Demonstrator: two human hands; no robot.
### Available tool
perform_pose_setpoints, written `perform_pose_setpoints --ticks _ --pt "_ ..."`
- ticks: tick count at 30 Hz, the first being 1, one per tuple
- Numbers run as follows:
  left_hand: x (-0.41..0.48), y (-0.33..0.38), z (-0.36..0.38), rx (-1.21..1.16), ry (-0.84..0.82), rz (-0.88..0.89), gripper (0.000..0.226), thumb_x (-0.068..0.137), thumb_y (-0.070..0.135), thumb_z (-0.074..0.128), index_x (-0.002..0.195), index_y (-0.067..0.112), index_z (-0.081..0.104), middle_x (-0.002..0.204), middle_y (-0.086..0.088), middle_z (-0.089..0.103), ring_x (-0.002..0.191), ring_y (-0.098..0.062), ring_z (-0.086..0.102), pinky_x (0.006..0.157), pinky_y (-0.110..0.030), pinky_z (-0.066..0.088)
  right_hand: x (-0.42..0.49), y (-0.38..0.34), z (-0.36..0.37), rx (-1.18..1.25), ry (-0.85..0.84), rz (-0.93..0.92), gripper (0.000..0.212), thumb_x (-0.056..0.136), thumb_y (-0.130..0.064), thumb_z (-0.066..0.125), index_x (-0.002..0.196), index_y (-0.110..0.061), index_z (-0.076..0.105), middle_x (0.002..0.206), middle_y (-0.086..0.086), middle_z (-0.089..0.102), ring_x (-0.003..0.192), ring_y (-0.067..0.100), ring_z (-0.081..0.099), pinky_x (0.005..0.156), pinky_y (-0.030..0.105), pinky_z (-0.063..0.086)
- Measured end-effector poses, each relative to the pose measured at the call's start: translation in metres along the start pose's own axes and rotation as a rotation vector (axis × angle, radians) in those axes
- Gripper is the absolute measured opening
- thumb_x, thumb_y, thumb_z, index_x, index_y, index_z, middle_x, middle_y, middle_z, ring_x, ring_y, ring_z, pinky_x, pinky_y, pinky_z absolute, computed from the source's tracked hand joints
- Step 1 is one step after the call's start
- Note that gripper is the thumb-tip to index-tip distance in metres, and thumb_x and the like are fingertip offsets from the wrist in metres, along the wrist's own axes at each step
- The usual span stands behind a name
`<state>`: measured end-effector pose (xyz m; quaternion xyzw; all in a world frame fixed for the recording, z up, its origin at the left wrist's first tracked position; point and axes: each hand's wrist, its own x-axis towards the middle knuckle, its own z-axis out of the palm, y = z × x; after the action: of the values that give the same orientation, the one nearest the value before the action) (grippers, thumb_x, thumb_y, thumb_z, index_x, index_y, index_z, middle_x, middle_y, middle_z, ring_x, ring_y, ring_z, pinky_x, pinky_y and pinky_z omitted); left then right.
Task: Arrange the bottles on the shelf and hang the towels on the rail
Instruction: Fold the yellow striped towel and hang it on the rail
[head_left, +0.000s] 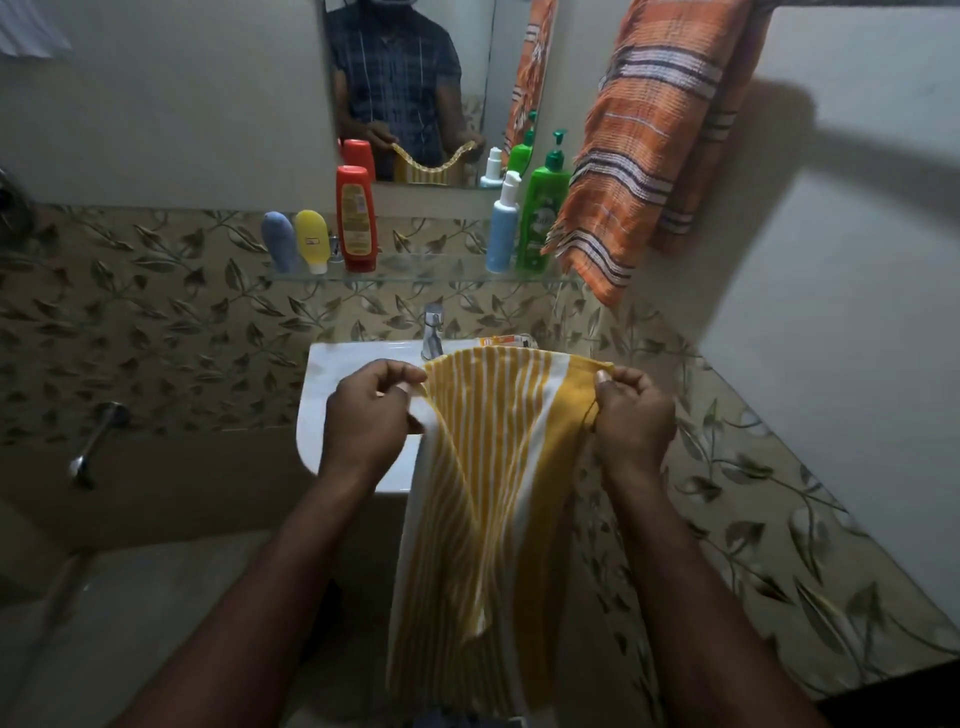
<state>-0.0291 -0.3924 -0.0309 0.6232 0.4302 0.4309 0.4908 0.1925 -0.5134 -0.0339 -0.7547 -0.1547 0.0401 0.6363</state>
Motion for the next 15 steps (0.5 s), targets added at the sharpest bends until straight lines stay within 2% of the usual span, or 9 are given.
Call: perform_pose_setpoints --ticks 3,5,6,7,10,12,15 --pt "-0.020 0.010 0.021 0.110 -0.056 0.116 0.031 0.097 0.006 0.058 0.096 0.027 0.080 0.093 0.008 0.079 0.078 -0.012 0.076 0.075 -0.043 0.067 -0.032 -0.002 0.007 0.019 -0.061 -0.076 0.009 0.096 -0.023 0.072 0.105 -0.020 0.074 0.091 -0.003 0.078 0.082 0.013 0.074 0.076 0.036 0.063" --pt "-0.031 0.017 0.033 0.227 -0.072 0.212 0.027 0.095 0.009 0.062 0.102 0.025 0.082 0.095 0.009 0.080 0.079 -0.005 0.073 0.077 -0.021 0.061 -0.050 -0.003 0.012 0.019 -0.116 -0.125 0.007 0.095 -0.021 0.074 0.102 -0.021 0.074 0.088 -0.005 0.078 0.077 0.008 0.073 0.070 0.030 0.061" --pt "-0.035 0.020 0.037 0.265 -0.067 0.240 0.026 0.093 0.009 0.064 0.103 0.025 0.083 0.095 0.009 0.080 0.079 -0.002 0.070 0.073 -0.010 0.054 -0.058 -0.004 0.013 0.016 -0.141 -0.153 0.006 0.094 -0.020 0.074 0.098 -0.024 0.073 0.086 -0.008 0.077 0.074 0.001 0.071 0.067 0.025 0.058" --pt "-0.037 0.022 0.040 0.290 -0.061 0.255 0.025 0.092 0.009 0.066 0.103 0.024 0.083 0.095 0.009 0.080 0.079 -0.001 0.069 0.071 -0.006 0.050 -0.064 -0.005 0.014 0.000 -0.163 -0.187 0.010 0.094 -0.020 0.074 0.095 -0.030 0.071 0.084 -0.012 0.075 0.074 -0.003 0.070 0.066 0.022 0.056" --pt "-0.041 0.023 0.045 0.304 -0.060 0.254 0.022 0.089 0.014 0.071 0.104 0.025 0.083 0.092 0.009 0.080 0.080 -0.003 0.072 0.070 -0.012 0.054 -0.077 -0.004 0.015 -0.025 -0.225 -0.228 0.009 0.092 -0.033 0.071 0.093 -0.041 0.067 0.087 -0.019 0.074 0.078 -0.004 0.071 0.070 0.029 0.060" --pt "-0.045 0.021 0.047 0.280 -0.044 0.242 0.021 0.089 0.019 0.077 0.108 0.025 0.079 0.087 0.008 0.078 0.077 -0.002 0.071 0.064 -0.008 0.051 -0.080 -0.003 0.015 -0.020 -0.227 -0.220 0.006 0.090 -0.038 0.069 0.096 -0.040 0.068 0.089 -0.019 0.075 0.079 -0.001 0.073 0.072 0.035 0.062" --pt "-0.051 0.021 0.050 0.183 0.007 0.188 0.028 0.086 0.023 0.084 0.111 0.026 0.072 0.085 0.009 0.075 0.076 0.000 0.071 0.060 -0.003 0.048 -0.083 -0.004 0.015 0.025 -0.217 -0.225 0.006 0.090 -0.031 0.073 0.093 -0.036 0.071 0.085 -0.016 0.076 0.078 -0.001 0.073 0.072 0.031 0.062"
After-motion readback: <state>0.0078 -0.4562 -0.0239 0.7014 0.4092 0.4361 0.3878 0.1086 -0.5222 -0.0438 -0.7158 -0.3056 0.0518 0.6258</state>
